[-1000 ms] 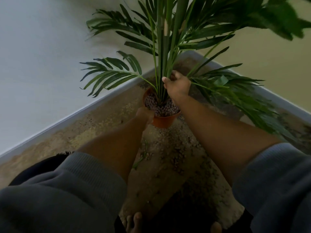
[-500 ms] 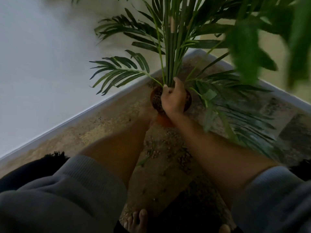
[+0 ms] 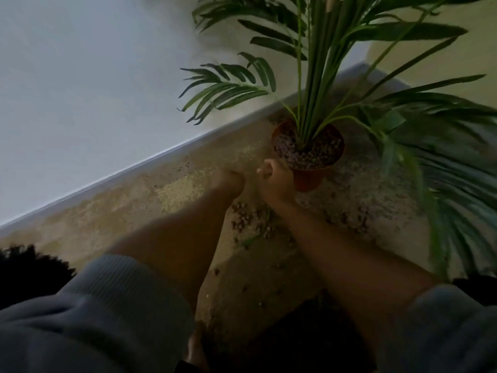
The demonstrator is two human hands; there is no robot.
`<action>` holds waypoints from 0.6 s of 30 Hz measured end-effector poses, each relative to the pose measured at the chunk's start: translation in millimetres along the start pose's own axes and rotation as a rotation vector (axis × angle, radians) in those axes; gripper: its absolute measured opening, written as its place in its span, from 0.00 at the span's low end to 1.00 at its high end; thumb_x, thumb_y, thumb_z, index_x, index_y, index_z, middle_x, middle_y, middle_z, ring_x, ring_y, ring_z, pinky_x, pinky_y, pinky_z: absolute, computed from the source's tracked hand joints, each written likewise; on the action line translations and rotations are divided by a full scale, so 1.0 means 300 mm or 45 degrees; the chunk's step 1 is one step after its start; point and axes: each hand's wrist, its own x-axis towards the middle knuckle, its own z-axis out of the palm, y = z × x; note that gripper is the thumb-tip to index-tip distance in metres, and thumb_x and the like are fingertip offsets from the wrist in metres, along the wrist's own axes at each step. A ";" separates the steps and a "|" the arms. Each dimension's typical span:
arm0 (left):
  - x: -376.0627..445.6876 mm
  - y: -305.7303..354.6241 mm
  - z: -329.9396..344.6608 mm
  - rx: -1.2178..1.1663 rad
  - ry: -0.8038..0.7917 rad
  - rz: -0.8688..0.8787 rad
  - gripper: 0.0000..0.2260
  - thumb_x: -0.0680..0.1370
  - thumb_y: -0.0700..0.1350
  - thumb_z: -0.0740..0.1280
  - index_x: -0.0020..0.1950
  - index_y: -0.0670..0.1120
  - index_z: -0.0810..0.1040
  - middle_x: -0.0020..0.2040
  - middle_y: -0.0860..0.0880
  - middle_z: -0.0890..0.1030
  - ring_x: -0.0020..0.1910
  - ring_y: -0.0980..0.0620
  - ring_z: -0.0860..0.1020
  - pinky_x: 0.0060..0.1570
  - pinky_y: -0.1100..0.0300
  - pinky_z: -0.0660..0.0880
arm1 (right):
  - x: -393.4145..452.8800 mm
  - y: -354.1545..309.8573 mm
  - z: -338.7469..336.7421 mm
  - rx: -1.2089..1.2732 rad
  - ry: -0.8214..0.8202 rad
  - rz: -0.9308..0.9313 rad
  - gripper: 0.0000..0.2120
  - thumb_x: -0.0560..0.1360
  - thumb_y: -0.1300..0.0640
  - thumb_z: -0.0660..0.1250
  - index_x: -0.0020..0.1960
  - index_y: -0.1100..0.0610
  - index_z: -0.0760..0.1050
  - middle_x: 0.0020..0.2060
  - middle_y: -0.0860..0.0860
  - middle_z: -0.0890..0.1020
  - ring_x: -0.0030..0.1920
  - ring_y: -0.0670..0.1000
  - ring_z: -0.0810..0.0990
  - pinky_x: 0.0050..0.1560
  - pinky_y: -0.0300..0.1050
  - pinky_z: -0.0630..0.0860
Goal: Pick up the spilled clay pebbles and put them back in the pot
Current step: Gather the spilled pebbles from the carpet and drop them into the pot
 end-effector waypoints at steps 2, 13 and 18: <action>0.022 -0.060 -0.012 -0.048 0.033 -0.032 0.07 0.76 0.40 0.65 0.43 0.49 0.80 0.43 0.45 0.82 0.36 0.49 0.78 0.29 0.63 0.73 | 0.008 0.023 0.051 -0.042 -0.065 0.005 0.17 0.77 0.54 0.64 0.64 0.59 0.75 0.61 0.57 0.76 0.61 0.58 0.75 0.59 0.49 0.73; 0.186 -0.194 -0.018 -0.001 0.108 -0.111 0.12 0.76 0.41 0.66 0.59 0.49 0.78 0.53 0.47 0.80 0.46 0.49 0.80 0.43 0.55 0.81 | 0.134 0.075 0.330 -0.304 -0.366 0.073 0.20 0.81 0.53 0.60 0.70 0.58 0.70 0.68 0.55 0.73 0.68 0.56 0.71 0.65 0.50 0.71; 0.275 -0.243 0.001 0.212 0.223 -0.192 0.18 0.74 0.50 0.67 0.64 0.50 0.75 0.63 0.46 0.77 0.60 0.45 0.76 0.59 0.45 0.74 | 0.239 0.053 0.455 -0.403 -0.440 0.000 0.23 0.79 0.58 0.58 0.74 0.59 0.66 0.73 0.56 0.68 0.72 0.57 0.66 0.71 0.49 0.64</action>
